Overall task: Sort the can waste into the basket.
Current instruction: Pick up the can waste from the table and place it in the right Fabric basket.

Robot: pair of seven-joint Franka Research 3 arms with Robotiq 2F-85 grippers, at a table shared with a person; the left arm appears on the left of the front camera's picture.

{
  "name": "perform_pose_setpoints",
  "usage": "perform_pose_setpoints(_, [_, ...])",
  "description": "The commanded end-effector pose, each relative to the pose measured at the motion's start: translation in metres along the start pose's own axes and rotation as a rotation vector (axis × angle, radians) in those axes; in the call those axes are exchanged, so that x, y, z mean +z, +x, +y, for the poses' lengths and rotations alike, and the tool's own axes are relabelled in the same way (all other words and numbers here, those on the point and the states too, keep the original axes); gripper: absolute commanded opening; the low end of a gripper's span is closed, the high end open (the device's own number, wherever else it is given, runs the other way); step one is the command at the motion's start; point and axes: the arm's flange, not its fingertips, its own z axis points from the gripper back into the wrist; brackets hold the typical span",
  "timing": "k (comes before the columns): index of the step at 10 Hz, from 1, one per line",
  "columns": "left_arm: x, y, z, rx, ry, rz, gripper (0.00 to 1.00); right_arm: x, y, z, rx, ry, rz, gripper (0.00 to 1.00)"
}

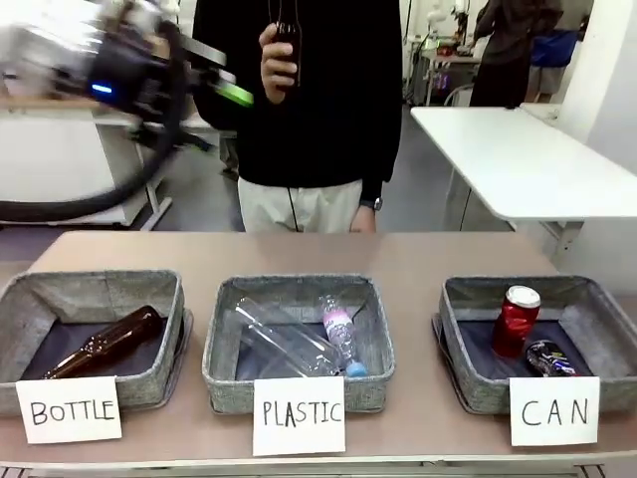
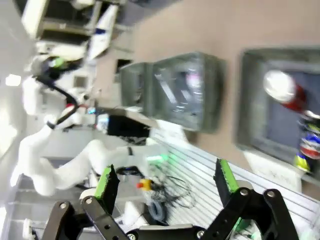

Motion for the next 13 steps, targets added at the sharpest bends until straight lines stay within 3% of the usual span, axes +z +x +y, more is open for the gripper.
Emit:
perform_pose_setpoints(1, [0.034,-0.012,0.043,0.185,-0.019,-0.054,1.0,-0.05,0.018,0.046,-0.075,0.157,0.018,1.0])
perform_pose_setpoints(3, [0.073,-0.017,0.096,0.291,-0.23,-0.123,1.0,-0.083,0.024,0.093,-0.19,0.217,0.099,1.0])
perform_pose_setpoints(4, [0.09,-0.018,0.117,0.302,-0.402,-0.208,1.0,-0.09,0.025,0.104,-0.221,0.226,0.133,1.0])
perform_pose_setpoints(5, [0.098,-0.016,0.131,0.327,-0.496,-0.274,1.0,-0.093,0.026,0.097,-0.174,0.123,0.05,1.0])
perform_pose_setpoints(6, [0.087,-0.008,0.142,0.346,-0.467,-0.294,1.0,-0.093,0.019,0.092,-0.155,0.22,0.119,1.0])
perform_pose_setpoints(7, [0.104,-0.012,0.121,0.355,-0.35,-0.224,1.0,-0.093,0.019,0.092,-0.155,0.22,0.119,1.0])
perform_pose_setpoints(13, [0.104,-0.012,0.121,0.355,-0.35,-0.224,1.0,-0.093,0.019,0.092,-0.155,0.22,0.119,1.0])
